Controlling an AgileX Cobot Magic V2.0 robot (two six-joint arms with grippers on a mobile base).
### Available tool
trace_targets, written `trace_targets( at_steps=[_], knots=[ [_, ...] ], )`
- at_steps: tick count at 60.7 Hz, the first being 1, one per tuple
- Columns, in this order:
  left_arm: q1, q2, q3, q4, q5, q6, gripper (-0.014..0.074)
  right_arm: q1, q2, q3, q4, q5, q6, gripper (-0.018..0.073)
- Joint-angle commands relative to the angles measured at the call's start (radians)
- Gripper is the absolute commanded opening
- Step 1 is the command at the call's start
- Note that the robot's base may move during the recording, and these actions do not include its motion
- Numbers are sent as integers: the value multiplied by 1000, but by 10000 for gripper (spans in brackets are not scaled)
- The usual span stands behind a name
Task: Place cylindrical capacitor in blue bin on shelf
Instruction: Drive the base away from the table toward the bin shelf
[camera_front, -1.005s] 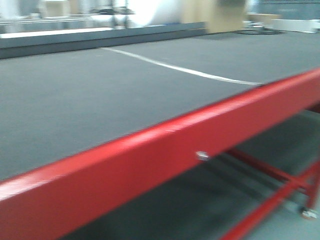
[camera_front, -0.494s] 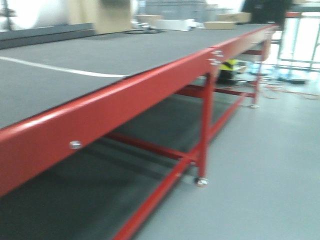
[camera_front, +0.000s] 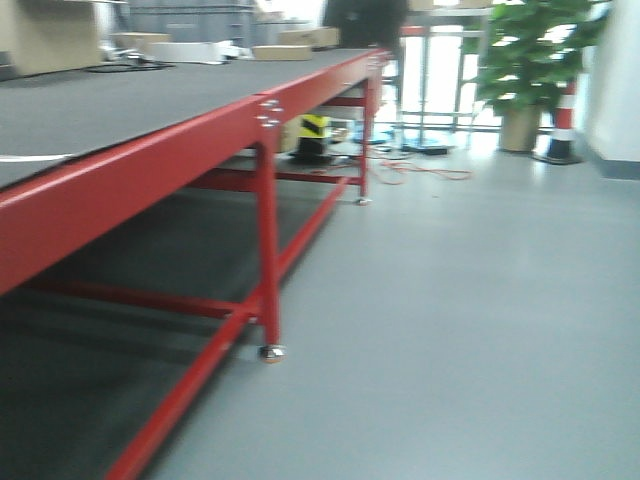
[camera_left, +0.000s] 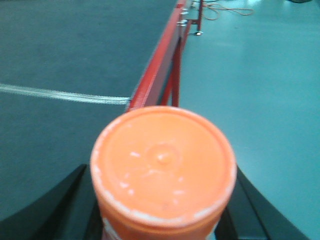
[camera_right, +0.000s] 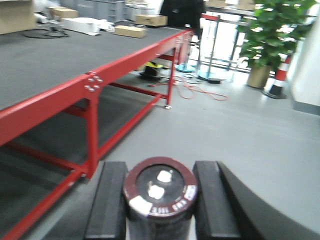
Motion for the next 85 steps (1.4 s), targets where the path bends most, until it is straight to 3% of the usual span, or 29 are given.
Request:
trace_targets(
  at_steps=[1, 85],
  knots=[
    [-1, -4, -9, -2, -24, -4, -111, -1, -5, 2, -1, -16, -2, -133],
    [-1, -4, -9, -2, -24, -4, -111, -1, -5, 2, -1, -16, -2, -133]
  ],
)
